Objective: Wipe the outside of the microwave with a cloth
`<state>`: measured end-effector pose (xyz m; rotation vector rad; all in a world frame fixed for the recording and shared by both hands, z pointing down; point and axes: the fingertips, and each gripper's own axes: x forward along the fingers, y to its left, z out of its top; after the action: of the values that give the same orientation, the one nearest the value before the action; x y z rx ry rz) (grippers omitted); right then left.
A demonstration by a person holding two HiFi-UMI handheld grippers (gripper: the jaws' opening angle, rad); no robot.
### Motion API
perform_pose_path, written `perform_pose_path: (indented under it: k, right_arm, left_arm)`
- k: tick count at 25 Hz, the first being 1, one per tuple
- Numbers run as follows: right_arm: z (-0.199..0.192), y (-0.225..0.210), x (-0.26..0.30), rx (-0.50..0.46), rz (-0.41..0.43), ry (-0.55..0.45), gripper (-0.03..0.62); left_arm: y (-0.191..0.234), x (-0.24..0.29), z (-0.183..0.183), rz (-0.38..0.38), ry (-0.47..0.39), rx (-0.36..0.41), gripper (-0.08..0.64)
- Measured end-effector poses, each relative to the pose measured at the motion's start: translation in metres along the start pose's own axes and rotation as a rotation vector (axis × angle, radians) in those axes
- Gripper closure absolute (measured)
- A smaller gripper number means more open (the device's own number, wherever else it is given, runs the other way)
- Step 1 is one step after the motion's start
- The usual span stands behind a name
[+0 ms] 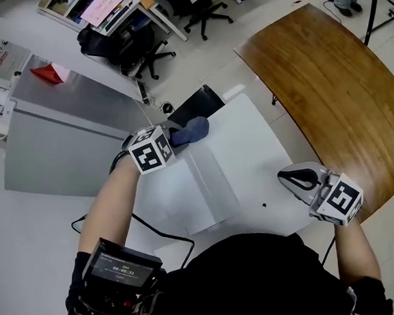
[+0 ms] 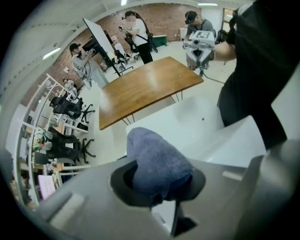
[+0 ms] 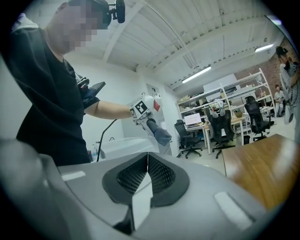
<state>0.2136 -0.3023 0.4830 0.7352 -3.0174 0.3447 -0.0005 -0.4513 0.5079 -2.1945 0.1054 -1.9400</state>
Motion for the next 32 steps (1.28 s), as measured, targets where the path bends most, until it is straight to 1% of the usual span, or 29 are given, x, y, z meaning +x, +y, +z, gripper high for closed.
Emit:
perform_pose_path:
  k: [2, 3, 7, 9, 11, 14, 16, 19, 21, 24, 26, 28, 32]
  right_arm:
    - [-0.003, 0.002, 0.003, 0.003, 0.01, 0.003, 0.584]
    - [-0.005, 0.002, 0.003, 0.005, 0.01, 0.004, 0.584]
    - [-0.016, -0.004, -0.009, 0.021, -0.015, 0.001, 0.584]
    - [-0.02, -0.008, -0.02, 0.038, -0.037, -0.004, 0.584]
    - [-0.023, -0.011, -0.03, 0.066, -0.057, -0.011, 0.584]
    - [-0.028, -0.017, -0.039, 0.097, -0.08, -0.021, 0.584]
    - [-0.032, -0.019, -0.042, 0.111, -0.083, -0.024, 0.584]
    - [-0.037, -0.024, -0.043, 0.117, -0.085, -0.024, 0.584]
    - [-0.041, -0.028, -0.046, 0.115, -0.09, -0.026, 0.584]
    - [-0.042, -0.031, -0.05, 0.141, -0.097, -0.026, 0.584]
    - [-0.048, -0.038, -0.054, 0.124, -0.112, -0.02, 0.584]
    - [-0.054, -0.042, -0.059, 0.121, -0.129, -0.009, 0.584]
    - [-0.064, -0.043, -0.075, 0.181, -0.166, 0.01, 0.584]
  left_arm:
    - [0.001, 0.007, -0.016, -0.017, 0.076, 0.025, 0.488]
    - [0.0, 0.011, -0.022, -0.039, 0.111, 0.038, 0.488]
    - [-0.005, 0.015, -0.034, -0.174, 0.244, 0.096, 0.489]
    - [-0.001, 0.002, -0.041, -0.23, 0.36, 0.174, 0.489]
    - [0.005, -0.013, -0.047, -0.28, 0.474, 0.282, 0.489]
    - [0.008, -0.026, -0.046, -0.367, 0.586, 0.405, 0.489]
    - [0.002, -0.022, -0.047, -0.439, 0.642, 0.447, 0.489]
    - [-0.016, -0.005, -0.057, -0.544, 0.722, 0.452, 0.489]
    - [-0.019, 0.002, -0.058, -0.576, 0.771, 0.431, 0.489]
    - [-0.016, 0.013, -0.056, -0.622, 0.825, 0.409, 0.489]
    - [-0.019, 0.028, -0.055, -0.673, 0.843, 0.397, 0.491]
    - [-0.026, 0.052, -0.056, -0.729, 0.842, 0.373, 0.491]
    - [-0.04, 0.099, -0.066, -0.809, 0.871, 0.311, 0.495]
